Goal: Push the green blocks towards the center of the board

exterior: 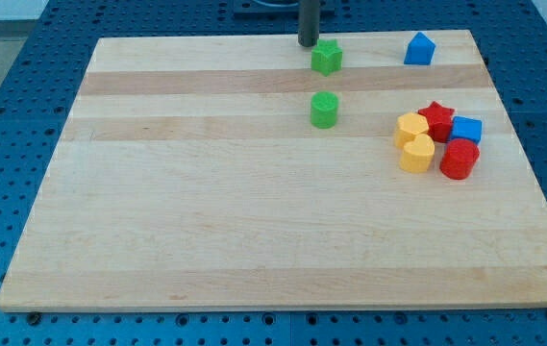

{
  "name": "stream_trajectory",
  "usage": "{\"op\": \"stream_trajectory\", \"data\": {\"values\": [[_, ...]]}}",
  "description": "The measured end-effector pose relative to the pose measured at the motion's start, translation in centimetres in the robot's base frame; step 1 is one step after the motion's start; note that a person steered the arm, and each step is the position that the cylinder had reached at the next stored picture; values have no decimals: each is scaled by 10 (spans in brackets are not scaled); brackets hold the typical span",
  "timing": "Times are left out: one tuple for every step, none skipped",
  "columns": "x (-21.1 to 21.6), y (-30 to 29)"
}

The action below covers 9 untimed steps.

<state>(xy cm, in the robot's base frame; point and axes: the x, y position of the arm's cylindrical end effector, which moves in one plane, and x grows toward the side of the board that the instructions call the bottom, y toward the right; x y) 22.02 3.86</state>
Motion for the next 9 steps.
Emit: {"op": "stream_trajectory", "data": {"values": [[39, 0], [59, 0], [9, 0], [-28, 15], [-19, 42], [16, 46], [58, 44], [95, 31], [89, 31]]}}
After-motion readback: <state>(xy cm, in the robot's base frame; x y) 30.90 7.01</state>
